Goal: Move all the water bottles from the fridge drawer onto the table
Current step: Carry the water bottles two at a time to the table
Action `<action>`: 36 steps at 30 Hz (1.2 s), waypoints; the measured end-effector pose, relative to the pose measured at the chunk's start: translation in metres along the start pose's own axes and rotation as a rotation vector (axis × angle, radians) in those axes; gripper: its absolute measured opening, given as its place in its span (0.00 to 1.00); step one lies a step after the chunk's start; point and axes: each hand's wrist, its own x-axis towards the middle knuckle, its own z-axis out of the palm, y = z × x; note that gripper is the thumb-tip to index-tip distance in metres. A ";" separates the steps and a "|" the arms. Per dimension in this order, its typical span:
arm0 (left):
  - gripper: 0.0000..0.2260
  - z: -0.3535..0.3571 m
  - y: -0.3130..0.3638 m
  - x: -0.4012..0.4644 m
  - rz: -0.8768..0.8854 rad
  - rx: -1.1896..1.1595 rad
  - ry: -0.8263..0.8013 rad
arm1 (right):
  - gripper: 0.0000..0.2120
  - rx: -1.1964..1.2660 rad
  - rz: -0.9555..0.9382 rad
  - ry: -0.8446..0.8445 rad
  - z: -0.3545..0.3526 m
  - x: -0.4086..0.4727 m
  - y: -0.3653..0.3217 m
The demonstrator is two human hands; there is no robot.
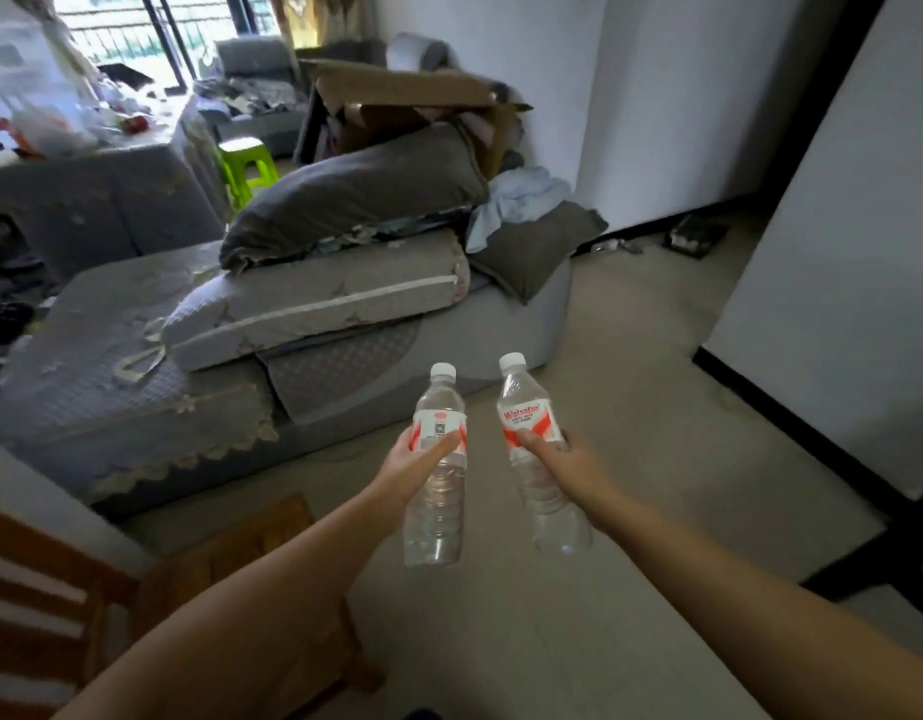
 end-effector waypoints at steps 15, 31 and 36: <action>0.10 0.169 0.089 0.241 0.101 0.367 -0.444 | 0.25 0.023 0.165 0.446 -0.144 0.178 -0.014; 0.21 0.387 0.140 0.418 0.048 0.525 -0.849 | 0.17 0.245 0.324 0.817 -0.309 0.281 -0.020; 0.31 0.481 0.145 0.450 0.015 0.529 -0.943 | 0.23 0.272 0.317 0.881 -0.382 0.307 -0.008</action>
